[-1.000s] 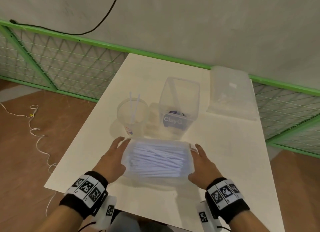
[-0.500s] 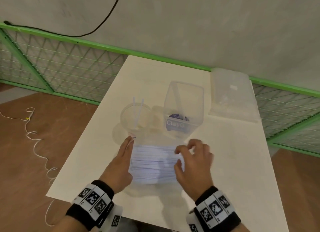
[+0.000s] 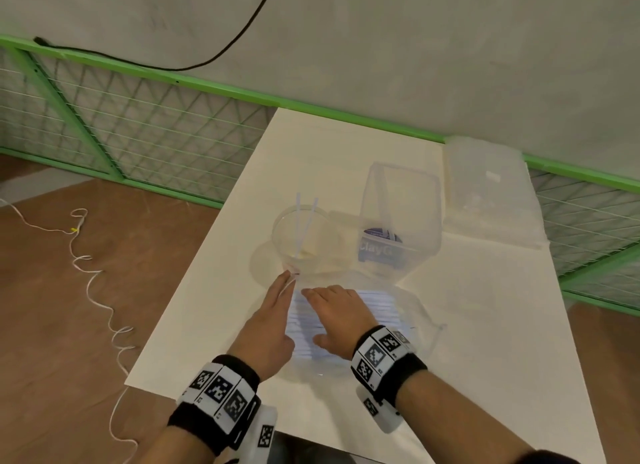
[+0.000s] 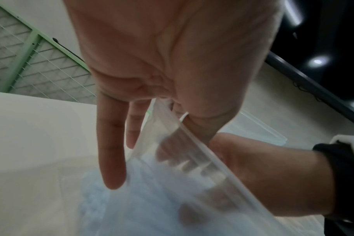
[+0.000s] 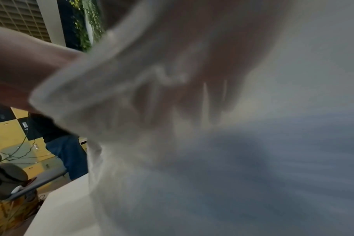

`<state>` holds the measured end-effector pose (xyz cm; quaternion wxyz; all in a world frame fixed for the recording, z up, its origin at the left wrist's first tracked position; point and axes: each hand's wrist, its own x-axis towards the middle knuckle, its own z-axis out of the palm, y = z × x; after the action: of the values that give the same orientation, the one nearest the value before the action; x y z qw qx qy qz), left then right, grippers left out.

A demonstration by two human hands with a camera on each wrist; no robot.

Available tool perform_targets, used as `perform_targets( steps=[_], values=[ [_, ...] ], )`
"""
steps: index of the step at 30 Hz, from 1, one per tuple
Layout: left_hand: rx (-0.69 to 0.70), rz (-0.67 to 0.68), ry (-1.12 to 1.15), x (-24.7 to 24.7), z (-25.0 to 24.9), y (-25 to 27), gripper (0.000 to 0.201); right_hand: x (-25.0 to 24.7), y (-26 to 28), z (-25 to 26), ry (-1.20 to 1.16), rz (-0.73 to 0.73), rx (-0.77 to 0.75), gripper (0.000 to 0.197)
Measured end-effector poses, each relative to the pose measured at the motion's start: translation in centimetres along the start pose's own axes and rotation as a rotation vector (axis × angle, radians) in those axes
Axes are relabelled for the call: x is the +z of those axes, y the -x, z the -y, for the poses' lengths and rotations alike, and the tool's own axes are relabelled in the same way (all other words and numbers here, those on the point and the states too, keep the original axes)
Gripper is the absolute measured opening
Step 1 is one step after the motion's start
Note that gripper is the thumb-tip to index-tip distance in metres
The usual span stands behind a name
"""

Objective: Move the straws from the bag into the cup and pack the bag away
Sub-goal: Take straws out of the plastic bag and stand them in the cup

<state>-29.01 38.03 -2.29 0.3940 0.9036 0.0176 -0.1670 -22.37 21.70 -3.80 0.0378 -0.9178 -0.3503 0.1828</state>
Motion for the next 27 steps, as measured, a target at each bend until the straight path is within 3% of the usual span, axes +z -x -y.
perform_targets(
  steps=[14, 27],
  values=[
    [0.015, 0.004, 0.016, -0.08, 0.43, 0.77, 0.092, 0.48, -0.7, 0.55, 0.075, -0.013, 0.061, 0.045],
    [0.023, -0.001, 0.022, -0.35, 0.53, 0.7, 0.091, 0.41, -0.82, 0.92, 0.087, -0.011, 0.086, 0.032]
  ],
)
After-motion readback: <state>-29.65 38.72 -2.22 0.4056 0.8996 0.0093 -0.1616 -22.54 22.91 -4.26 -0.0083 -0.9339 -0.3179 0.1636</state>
